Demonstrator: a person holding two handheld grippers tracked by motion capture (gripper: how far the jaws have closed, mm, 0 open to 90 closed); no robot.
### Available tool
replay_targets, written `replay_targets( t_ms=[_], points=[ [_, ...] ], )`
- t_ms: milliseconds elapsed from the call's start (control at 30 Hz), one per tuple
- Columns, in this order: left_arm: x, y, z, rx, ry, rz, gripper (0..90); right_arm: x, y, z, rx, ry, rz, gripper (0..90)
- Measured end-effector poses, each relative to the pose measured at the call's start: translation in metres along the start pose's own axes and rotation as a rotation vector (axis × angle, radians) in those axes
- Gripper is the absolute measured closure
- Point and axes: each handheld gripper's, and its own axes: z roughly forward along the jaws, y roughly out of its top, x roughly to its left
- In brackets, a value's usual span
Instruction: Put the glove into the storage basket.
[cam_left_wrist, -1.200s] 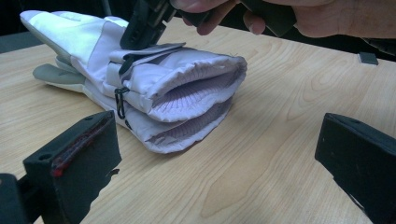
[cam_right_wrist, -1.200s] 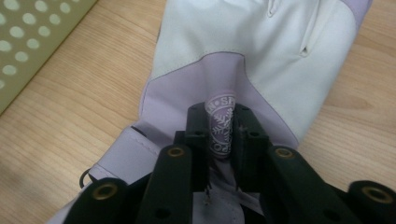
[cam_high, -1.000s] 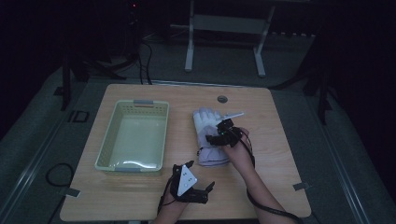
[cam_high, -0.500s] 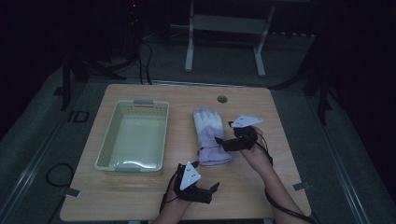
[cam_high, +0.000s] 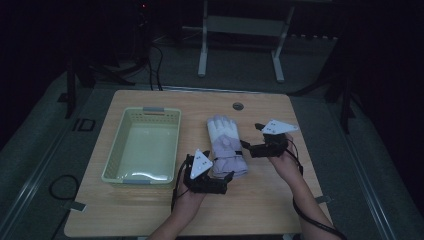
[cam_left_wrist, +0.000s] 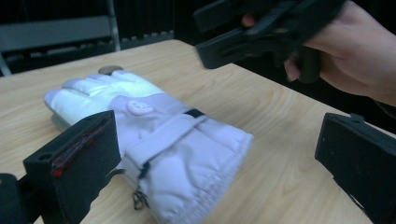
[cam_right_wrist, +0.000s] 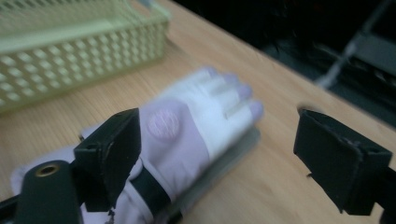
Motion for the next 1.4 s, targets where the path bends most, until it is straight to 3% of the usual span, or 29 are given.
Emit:
replay_targets(
  t_ms=[33,67,100,200,233,333,400,433,500,533,567,600,633,733,800,867,967,1067,1167,1267,1333,1400],
  points=[
    [0.01,0.003,0.005,-0.021,-0.028,-0.02,0.2,-0.003,0.0,0.0,-0.022,0.018,0.014,15.2],
    [0.01,0.003,0.005,-0.021,-0.028,-0.02,0.2,-0.004,0.001,0.001,-0.006,0.029,0.019,15.6],
    [0.018,0.006,0.012,0.0,-0.048,-0.018,0.2,-0.005,0.003,0.001,0.021,0.033,0.028,15.6],
    [0.026,0.009,0.017,0.0,-0.027,-0.004,0.2,-0.007,0.004,0.004,0.044,0.034,0.044,14.8],
    [0.036,0.011,0.023,0.01,-0.044,-0.048,0.2,-0.011,0.003,0.009,0.053,0.052,0.092,13.3],
    [0.045,0.012,0.028,0.017,-0.047,-0.083,0.2,-0.012,0.002,0.013,0.036,0.046,0.104,11.8],
    [0.052,0.013,0.032,0.024,-0.032,-0.097,5.4,-0.011,0.001,0.016,0.025,0.069,0.083,10.7],
    [0.055,0.014,0.036,0.04,0.011,-0.085,8.7,-0.01,0.0,0.018,0.032,0.058,0.07,11.4],
    [0.057,0.015,0.04,0.062,0.038,-0.074,9.9,-0.01,0.0,0.023,0.042,0.048,0.065,16.9],
    [0.057,0.015,0.04,0.062,0.038,-0.074,14.9,-0.011,0.0,0.026,0.044,0.052,0.081,23.1],
    [0.059,0.014,0.044,0.089,0.075,-0.073,16.4,-0.013,0.0,0.029,0.056,0.063,0.086,30.3],
    [0.059,0.014,0.044,0.089,0.075,-0.073,16.4,-0.013,0.0,0.032,0.061,0.049,0.082,31.7],
    [0.06,0.012,0.051,0.135,0.093,-0.089,16.4,-0.014,-0.001,0.035,0.062,0.034,0.077,36.1],
    [0.062,0.008,0.056,0.171,0.112,-0.102,16.6,-0.014,-0.004,0.045,0.095,0.05,0.092,42.0],
    [0.066,0.001,0.063,0.233,0.129,-0.121,17.5,-0.012,-0.009,0.051,0.12,0.057,0.101,42.3],
    [0.069,-0.002,0.066,0.252,0.126,-0.139,17.6,-0.011,-0.011,0.053,0.137,0.061,0.096,42.3],
    [0.075,-0.011,0.077,0.307,0.139,-0.169,17.6,-0.014,-0.024,0.064,0.233,0.097,0.166,46.4],
    [0.078,-0.013,0.082,0.337,0.123,-0.204,17.6,-0.017,-0.033,0.074,0.308,0.124,0.223,43.7],
    [0.084,-0.02,0.093,0.383,0.096,-0.244,17.5,-0.017,-0.039,0.08,0.336,0.141,0.245,42.4],
    [0.087,-0.024,0.098,0.393,0.089,-0.262,21.0,-0.021,-0.048,0.085,0.358,0.183,0.329,37.7],
    [0.09,-0.025,0.099,0.394,0.038,-0.282,27.2,-0.024,-0.052,0.088,0.376,0.215,0.387,38.3],
    [0.092,-0.026,0.1,0.396,-0.013,-0.3,39.1,-0.027,-0.056,0.09,0.372,0.268,0.436,44.9]
  ],
)
